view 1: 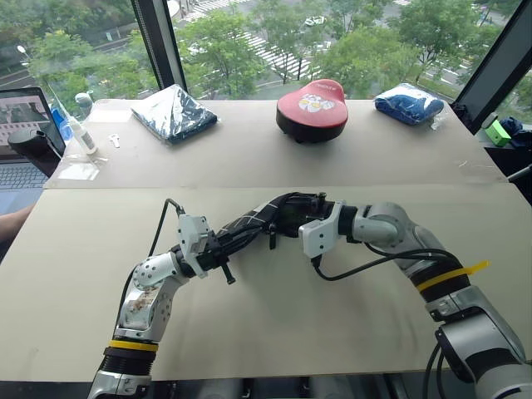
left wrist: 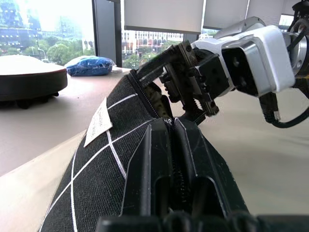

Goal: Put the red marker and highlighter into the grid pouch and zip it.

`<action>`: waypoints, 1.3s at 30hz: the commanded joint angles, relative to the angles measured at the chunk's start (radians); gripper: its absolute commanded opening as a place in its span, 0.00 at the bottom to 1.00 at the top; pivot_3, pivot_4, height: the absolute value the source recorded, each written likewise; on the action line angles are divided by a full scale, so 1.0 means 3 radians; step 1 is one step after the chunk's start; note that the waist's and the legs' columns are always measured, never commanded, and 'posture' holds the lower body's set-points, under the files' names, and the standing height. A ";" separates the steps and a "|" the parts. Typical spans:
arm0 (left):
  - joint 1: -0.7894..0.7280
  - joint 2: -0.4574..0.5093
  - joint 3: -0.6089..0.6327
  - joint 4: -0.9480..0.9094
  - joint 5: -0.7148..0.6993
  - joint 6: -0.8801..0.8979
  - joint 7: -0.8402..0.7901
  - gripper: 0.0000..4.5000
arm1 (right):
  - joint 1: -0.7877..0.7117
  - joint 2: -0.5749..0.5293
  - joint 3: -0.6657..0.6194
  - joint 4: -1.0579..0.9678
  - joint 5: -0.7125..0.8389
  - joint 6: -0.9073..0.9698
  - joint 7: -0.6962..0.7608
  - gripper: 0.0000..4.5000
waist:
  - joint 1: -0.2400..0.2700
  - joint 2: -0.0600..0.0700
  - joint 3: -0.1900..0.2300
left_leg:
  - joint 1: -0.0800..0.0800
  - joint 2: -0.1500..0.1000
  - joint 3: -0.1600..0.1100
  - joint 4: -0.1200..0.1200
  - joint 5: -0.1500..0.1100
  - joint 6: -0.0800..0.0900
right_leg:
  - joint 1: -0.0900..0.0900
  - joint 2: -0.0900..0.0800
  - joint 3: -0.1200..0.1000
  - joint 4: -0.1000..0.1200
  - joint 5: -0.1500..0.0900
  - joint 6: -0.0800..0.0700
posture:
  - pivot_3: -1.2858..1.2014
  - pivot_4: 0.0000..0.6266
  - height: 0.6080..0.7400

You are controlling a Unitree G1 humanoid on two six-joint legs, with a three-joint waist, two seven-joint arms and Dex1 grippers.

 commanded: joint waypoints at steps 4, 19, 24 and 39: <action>-0.0034 -0.0008 0.0010 -0.0089 -0.0019 -0.0045 0.0005 0.00 | 0.0053 -0.0326 -0.0499 -0.0454 0.1179 0.0872 0.0738 0.69 | 0.0001 0.0000 0.0000 | -0.0001 0.0001 0.0000 0.0000 0.0000 0.0001 | 0.0000 0.0000 0.0000 -0.0001 0.0000 0.0000 | 0.52 0.24 1.00; -0.0038 -0.0043 -0.0018 -0.0066 0.0006 -0.0053 -0.0001 0.00 | 0.0528 -0.0718 -0.0873 -0.1067 0.2285 0.3540 0.1007 0.69 | 0.0041 0.0000 0.0000 | -0.0003 0.0002 -0.0005 0.0003 -0.0019 0.0030 | 0.0001 -0.0014 -0.0002 -0.0002 0.0000 -0.0001 | 0.52 0.24 1.00; -0.0021 -0.0038 -0.0024 -0.0108 0.0009 -0.0032 0.0015 0.00 | 0.0422 -0.0478 -0.0748 -0.0674 0.1938 0.3497 0.0739 0.69 | 0.0041 0.0000 0.0000 | -0.0007 -0.0001 -0.0004 0.0004 -0.0012 0.0020 | -0.0002 -0.0014 -0.0003 -0.0001 0.0000 0.0000 | 0.52 0.24 1.00; 0.0036 -0.0040 -0.0011 -0.0204 -0.0003 -0.0025 0.0117 0.00 | 0.0326 -0.0257 -0.0643 0.0152 0.1555 0.3471 0.0747 0.69 | 0.0034 0.0000 0.0000 | -0.0003 0.0001 -0.0002 0.0004 -0.0013 0.0022 | 0.0002 -0.0006 -0.0003 -0.0002 0.0000 -0.0001 | 0.52 0.24 1.00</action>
